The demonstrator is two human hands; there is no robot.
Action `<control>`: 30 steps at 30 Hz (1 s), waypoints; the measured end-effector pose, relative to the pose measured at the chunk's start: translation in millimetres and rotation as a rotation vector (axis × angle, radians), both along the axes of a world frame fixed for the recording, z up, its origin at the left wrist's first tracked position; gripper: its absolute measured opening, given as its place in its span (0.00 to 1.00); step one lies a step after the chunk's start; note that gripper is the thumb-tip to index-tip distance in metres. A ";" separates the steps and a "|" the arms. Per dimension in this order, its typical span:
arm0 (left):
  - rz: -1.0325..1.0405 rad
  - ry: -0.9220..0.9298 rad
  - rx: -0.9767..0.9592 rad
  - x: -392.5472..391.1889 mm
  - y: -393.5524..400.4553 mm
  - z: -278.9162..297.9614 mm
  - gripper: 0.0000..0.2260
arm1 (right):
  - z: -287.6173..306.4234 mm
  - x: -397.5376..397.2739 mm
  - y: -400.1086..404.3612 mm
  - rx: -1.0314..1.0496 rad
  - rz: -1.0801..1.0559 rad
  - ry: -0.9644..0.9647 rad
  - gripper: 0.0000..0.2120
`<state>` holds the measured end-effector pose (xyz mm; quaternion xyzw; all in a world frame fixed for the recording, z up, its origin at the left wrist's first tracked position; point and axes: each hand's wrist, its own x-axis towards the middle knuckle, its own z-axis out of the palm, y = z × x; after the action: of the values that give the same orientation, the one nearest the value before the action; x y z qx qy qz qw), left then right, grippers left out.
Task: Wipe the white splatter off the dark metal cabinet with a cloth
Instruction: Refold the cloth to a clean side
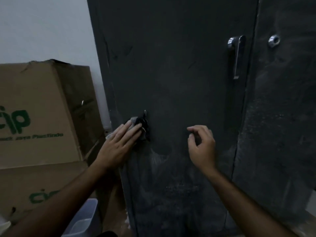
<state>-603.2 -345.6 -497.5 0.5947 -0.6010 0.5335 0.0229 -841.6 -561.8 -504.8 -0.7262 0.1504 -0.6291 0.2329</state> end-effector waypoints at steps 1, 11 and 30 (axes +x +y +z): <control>-0.012 0.054 -0.007 -3.2 8.5 -3.2 0.29 | -0.2 2.1 6.9 0.000 0.022 0.015 0.10; -0.512 1.516 -0.361 -120.5 12.3 4.4 0.38 | 23.5 30.0 95.4 0.652 0.840 0.211 0.11; -0.458 2.246 -0.033 -125.0 13.9 25.9 0.21 | 21.3 32.8 75.2 0.557 0.638 0.221 0.22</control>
<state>-728.1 -331.6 -471.6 0.6116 -0.3286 -0.3073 0.6508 -808.8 -486.6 -483.5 -0.7088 0.1064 -0.3794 0.5851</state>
